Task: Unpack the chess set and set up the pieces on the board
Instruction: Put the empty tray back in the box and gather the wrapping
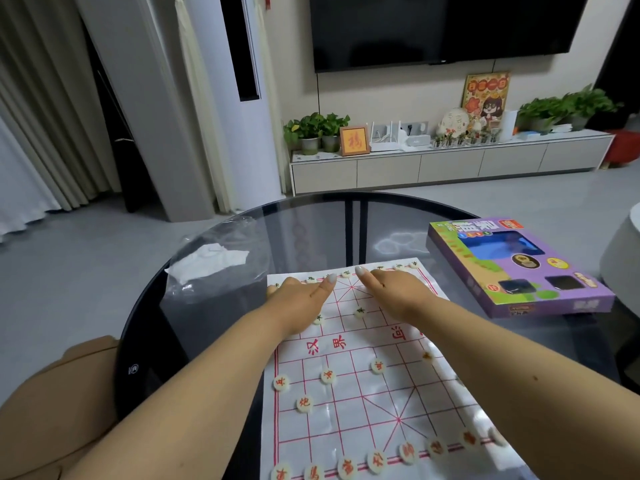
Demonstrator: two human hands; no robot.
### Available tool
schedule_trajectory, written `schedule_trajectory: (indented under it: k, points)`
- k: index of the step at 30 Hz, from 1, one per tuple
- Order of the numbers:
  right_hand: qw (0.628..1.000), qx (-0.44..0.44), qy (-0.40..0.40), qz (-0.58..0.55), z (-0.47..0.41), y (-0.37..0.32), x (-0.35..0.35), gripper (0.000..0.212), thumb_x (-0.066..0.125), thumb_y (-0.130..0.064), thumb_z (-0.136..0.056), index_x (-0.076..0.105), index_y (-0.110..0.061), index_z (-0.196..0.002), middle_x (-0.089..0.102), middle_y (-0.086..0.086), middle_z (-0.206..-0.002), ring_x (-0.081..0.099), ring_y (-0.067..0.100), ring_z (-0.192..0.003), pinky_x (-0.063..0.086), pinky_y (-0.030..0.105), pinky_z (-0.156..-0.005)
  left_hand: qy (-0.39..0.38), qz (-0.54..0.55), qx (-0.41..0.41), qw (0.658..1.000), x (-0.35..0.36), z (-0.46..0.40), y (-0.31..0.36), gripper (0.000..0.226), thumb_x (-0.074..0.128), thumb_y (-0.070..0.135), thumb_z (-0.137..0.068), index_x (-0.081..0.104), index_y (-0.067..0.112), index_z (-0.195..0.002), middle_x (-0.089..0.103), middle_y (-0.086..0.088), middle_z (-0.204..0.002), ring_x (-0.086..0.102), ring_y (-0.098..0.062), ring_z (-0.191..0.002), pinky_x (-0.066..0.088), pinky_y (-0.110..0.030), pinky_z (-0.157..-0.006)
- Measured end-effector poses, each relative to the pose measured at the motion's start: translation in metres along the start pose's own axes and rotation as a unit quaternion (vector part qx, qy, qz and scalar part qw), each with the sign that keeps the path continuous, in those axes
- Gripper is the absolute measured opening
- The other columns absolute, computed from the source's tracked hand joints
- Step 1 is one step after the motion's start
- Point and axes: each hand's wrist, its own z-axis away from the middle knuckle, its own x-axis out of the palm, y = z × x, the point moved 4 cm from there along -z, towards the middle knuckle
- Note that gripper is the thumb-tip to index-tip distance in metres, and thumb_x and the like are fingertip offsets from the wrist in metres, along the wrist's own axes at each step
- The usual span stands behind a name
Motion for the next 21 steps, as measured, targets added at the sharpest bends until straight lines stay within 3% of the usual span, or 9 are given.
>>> schedule_trajectory:
  k: [2, 9, 12, 14, 16, 17, 19, 21]
  points:
    - [1.0, 0.008, -0.002, -0.005, -0.009, 0.001, 0.0, 0.068, 0.011, -0.057, -0.097, 0.054, -0.015, -0.128, 0.056, 0.008, -0.132, 0.049, 0.024, -0.121, 0.036, 0.035, -0.099, 0.002, -0.007, -0.003, 1.0, 0.0, -0.012, -0.001, 0.067, -0.002, 0.057, -0.096, 0.039, 0.033, -0.144, 0.052, -0.003, -0.131, 0.022, -0.025, -0.14, 0.01, -0.049, -0.115]
    - [1.0, 0.012, 0.004, 0.025, -0.036, 0.003, -0.001, 0.067, 0.01, -0.056, -0.097, 0.05, -0.016, -0.134, 0.052, 0.008, -0.138, 0.046, 0.025, -0.126, 0.035, 0.036, -0.102, 0.002, -0.005, -0.004, 1.0, -0.003, -0.042, -0.004, 0.063, -0.002, 0.058, -0.096, 0.025, 0.038, -0.149, 0.045, -0.006, -0.143, 0.019, -0.028, -0.143, 0.009, -0.051, -0.116]
    - [0.999, 0.01, 0.01, 0.03, -0.043, 0.003, 0.0, 0.066, 0.01, -0.054, -0.098, 0.051, -0.015, -0.133, 0.053, 0.009, -0.137, 0.047, 0.026, -0.125, 0.036, 0.035, -0.101, 0.011, 0.009, 0.013, 1.0, -0.007, -0.045, -0.007, 0.06, 0.001, 0.057, -0.097, 0.028, 0.038, -0.148, 0.041, -0.007, -0.144, 0.02, -0.029, -0.141, 0.011, -0.05, -0.116]
    - [0.999, 0.006, 0.023, 0.029, -0.046, 0.003, 0.001, 0.067, 0.01, -0.054, -0.098, 0.053, -0.015, -0.13, 0.055, 0.009, -0.134, 0.049, 0.026, -0.122, 0.037, 0.034, -0.099, 0.055, 0.007, 0.037, 0.998, -0.013, -0.048, -0.018, 0.056, 0.004, 0.057, -0.098, 0.049, 0.04, -0.126, 0.048, -0.002, -0.131, 0.027, -0.026, -0.135, 0.02, -0.048, -0.11]
    - [0.999, 0.002, 0.049, 0.02, -0.05, 0.002, 0.002, 0.067, 0.012, -0.055, -0.098, 0.058, -0.013, -0.122, 0.061, 0.009, -0.124, 0.054, 0.025, -0.113, 0.039, 0.033, -0.093, 0.12, -0.018, 0.036, 0.992, -0.025, -0.054, -0.038, 0.047, 0.01, 0.055, -0.099, 0.052, 0.035, -0.092, 0.054, 0.003, -0.114, 0.035, -0.024, -0.125, 0.027, -0.045, -0.1]
    - [0.998, 0.0, 0.068, 0.014, -0.052, 0.001, 0.002, 0.066, 0.013, -0.055, -0.097, 0.06, -0.012, -0.115, 0.064, 0.009, -0.116, 0.056, 0.024, -0.105, 0.041, 0.033, -0.088, 0.154, -0.036, 0.014, 0.987, -0.032, -0.057, -0.051, 0.046, 0.014, 0.054, -0.099, 0.053, 0.031, -0.091, 0.055, 0.003, -0.115, 0.036, -0.025, -0.123, 0.03, -0.044, -0.096]
    - [0.995, -0.001, 0.1, 0.007, -0.056, 0.0, 0.004, 0.065, 0.014, -0.057, -0.096, 0.061, -0.012, -0.098, 0.066, 0.008, -0.099, 0.058, 0.022, -0.089, 0.043, 0.032, -0.078, 0.211, -0.055, -0.051, 0.975, -0.047, -0.06, -0.083, 0.045, 0.027, 0.052, -0.098, 0.059, 0.024, -0.111, 0.054, -0.003, -0.127, 0.036, -0.028, -0.124, 0.031, -0.044, -0.095]
    - [0.993, -0.001, 0.118, -0.002, -0.06, -0.004, 0.007, 0.064, 0.015, -0.058, -0.095, 0.059, -0.012, -0.092, 0.066, 0.007, -0.091, 0.057, 0.021, -0.082, 0.045, 0.033, -0.073, 0.232, -0.038, -0.119, 0.965, -0.058, -0.061, -0.118, 0.049, 0.042, 0.054, -0.094, 0.054, 0.022, -0.13, 0.049, -0.004, -0.138, 0.033, -0.029, -0.129, 0.03, -0.043, -0.098]
